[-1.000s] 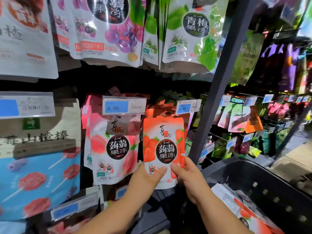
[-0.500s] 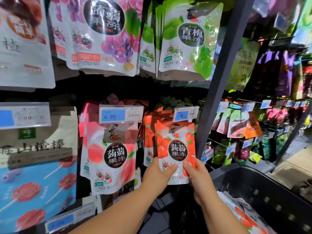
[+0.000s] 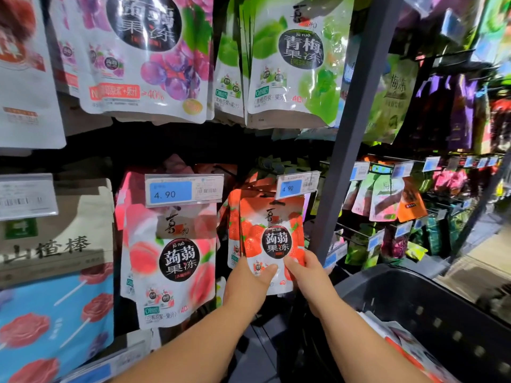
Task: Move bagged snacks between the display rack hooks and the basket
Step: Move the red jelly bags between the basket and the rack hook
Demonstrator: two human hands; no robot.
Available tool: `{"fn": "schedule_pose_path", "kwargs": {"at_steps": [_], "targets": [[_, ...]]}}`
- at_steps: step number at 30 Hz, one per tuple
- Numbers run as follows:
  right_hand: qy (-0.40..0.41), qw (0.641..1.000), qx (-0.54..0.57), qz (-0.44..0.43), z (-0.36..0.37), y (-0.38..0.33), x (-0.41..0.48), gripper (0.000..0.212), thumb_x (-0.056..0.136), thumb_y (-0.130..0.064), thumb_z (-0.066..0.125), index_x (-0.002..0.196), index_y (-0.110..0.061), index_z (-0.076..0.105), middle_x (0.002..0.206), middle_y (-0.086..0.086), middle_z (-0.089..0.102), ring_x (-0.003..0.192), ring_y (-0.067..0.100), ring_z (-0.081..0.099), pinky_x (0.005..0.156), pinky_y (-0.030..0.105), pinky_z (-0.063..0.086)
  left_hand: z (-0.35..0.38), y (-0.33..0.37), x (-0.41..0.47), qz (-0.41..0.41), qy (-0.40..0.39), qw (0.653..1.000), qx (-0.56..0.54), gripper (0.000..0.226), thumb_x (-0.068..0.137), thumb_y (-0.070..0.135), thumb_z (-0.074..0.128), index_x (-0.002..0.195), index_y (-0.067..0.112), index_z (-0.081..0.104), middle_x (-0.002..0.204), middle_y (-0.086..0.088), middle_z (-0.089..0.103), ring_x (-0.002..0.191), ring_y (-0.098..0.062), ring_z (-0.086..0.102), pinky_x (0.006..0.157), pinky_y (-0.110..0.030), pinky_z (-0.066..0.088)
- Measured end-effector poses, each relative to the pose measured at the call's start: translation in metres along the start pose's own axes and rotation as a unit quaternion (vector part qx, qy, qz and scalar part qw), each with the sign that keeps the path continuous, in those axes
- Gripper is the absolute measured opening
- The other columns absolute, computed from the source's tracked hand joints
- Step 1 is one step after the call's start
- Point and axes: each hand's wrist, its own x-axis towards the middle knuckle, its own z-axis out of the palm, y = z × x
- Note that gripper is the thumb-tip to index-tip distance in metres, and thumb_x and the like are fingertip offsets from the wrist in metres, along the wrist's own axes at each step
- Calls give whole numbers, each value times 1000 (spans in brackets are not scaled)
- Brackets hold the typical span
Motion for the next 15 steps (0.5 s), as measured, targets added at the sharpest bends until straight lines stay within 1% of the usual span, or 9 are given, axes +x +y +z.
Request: {"fn": "schedule_pose_path", "kwargs": {"at_steps": [3, 4, 6, 8, 9, 11, 12, 13, 15], "targets": [[-1, 999, -50, 1, 1, -2, -2, 33, 91, -38, 63, 120, -24, 57, 106, -3, 69, 100, 18, 65, 95, 40, 51, 2, -13, 3, -19, 2, 1000, 19, 49, 86, 49, 65, 125, 22, 54, 115, 6, 64, 106, -17, 60, 84, -30, 47], [0, 997, -79, 1, 0, -5, -4, 34, 93, -40, 61, 121, -21, 56, 108, -2, 68, 101, 19, 63, 94, 38, 50, 3, -18, 4, -26, 1, 999, 30, 53, 85, 52, 65, 127, 21, 52, 118, 4, 64, 108, -19, 61, 86, -33, 48], [-6, 987, -162, 13, -3, -9, -5, 38, 96, -46, 55, 120, -16, 56, 111, 2, 65, 102, 22, 60, 87, 34, 47, 4, -24, 2, -32, -1, 999, 37, 55, 85, 55, 64, 126, 22, 51, 116, 4, 65, 106, -20, 61, 82, -32, 48], [-21, 966, -253, 39, -6, -14, -8, 48, 97, -54, 46, 114, -11, 58, 112, 7, 64, 102, 25, 57, 81, 32, 40, 7, -29, -4, -41, -5, 998, 40, 49, 85, 55, 64, 118, 21, 55, 105, 6, 65, 96, -17, 61, 77, -30, 47], [-26, 957, -286, 44, -10, -16, -9, 49, 97, -57, 43, 105, -11, 60, 107, 7, 64, 101, 27, 56, 79, 32, 38, 9, -32, -5, -56, -9, 998, 39, 45, 85, 55, 64, 110, 19, 56, 97, 5, 64, 90, -18, 62, 76, -31, 50], [-27, 946, -322, 37, -18, -19, -13, 49, 96, -59, 43, 82, -14, 58, 86, 1, 64, 93, 26, 59, 72, 32, 38, 13, -38, -6, -104, -39, 994, 13, 41, 85, 57, 62, 89, 17, 57, 81, -1, 66, 72, -23, 64, 76, -38, 57], [-26, 942, -333, 27, -22, -20, -15, 52, 95, -60, 44, 74, -15, 57, 79, 1, 65, 88, 26, 61, 69, 33, 40, 15, -40, -7, -137, -67, 988, -12, 42, 88, 56, 60, 82, 15, 56, 71, -4, 66, 61, -24, 61, 72, -40, 59], [-24, 938, -346, 18, -26, -21, -17, 56, 93, -63, 45, 72, -13, 58, 77, 4, 67, 85, 25, 62, 68, 34, 43, 17, -39, -10, -172, -94, 980, -43, 44, 92, 53, 57, 78, 11, 56, 63, -6, 63, 52, -23, 55, 64, -37, 57], [-17, 925, -380, 1, -36, -20, -21, 62, 90, -67, 47, 78, -9, 64, 81, 8, 69, 83, 25, 63, 73, 36, 47, 22, -33, -18, -222, -126, 961, -109, 48, 97, 47, 52, 75, 4, 54, 56, -9, 57, 43, -20, 45, 47, -26, 44]]}}
